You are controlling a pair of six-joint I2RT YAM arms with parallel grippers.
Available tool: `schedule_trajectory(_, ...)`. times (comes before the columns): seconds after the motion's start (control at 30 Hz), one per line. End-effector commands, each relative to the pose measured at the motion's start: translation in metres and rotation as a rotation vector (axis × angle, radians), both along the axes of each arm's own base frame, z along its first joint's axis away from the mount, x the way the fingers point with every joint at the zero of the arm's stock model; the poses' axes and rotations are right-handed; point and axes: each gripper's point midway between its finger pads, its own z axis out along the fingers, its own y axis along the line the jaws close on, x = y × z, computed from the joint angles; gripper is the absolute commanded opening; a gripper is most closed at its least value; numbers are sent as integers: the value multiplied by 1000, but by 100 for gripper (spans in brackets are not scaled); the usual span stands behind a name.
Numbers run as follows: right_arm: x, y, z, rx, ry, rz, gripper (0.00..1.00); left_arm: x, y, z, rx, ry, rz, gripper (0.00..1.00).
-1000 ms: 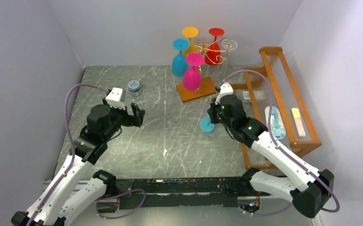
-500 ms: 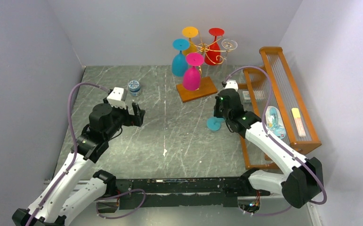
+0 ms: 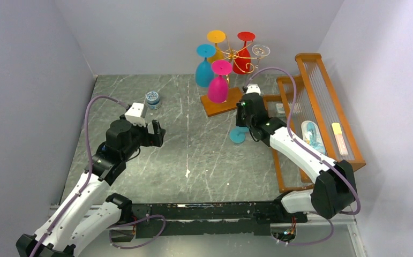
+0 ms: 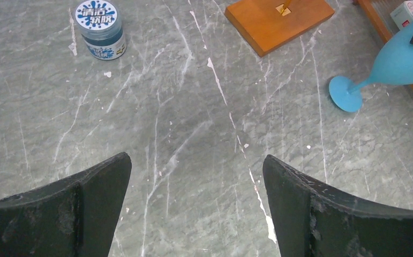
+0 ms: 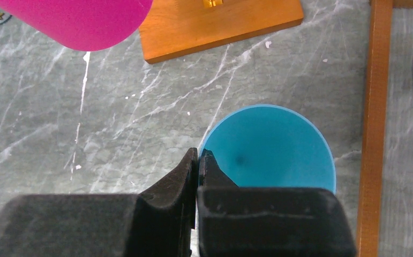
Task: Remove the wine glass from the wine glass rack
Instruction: Place the wine glass at the center of the board.
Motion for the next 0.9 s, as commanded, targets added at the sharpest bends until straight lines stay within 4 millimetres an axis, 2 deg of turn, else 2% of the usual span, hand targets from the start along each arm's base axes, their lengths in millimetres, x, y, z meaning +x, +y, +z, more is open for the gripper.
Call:
schedule_trajectory(0.0,12,3,2,-16,-29,10,0,2,6,1,1,-11,35,97)
schedule_trajectory(0.37,14,14,-7,-53,-16,37,0,2,6,3,-2,-26,38,97)
schedule_trajectory(0.5,12,18,-8,-89,-7,49,4,2,9,4,9,-30,43,97)
schedule_trajectory(0.63,11,24,-7,-79,-2,76,13,1,8,6,-5,-43,37,97)
schedule_trajectory(0.87,10,22,10,-60,-24,63,20,0,1,5,2,-40,-9,97)
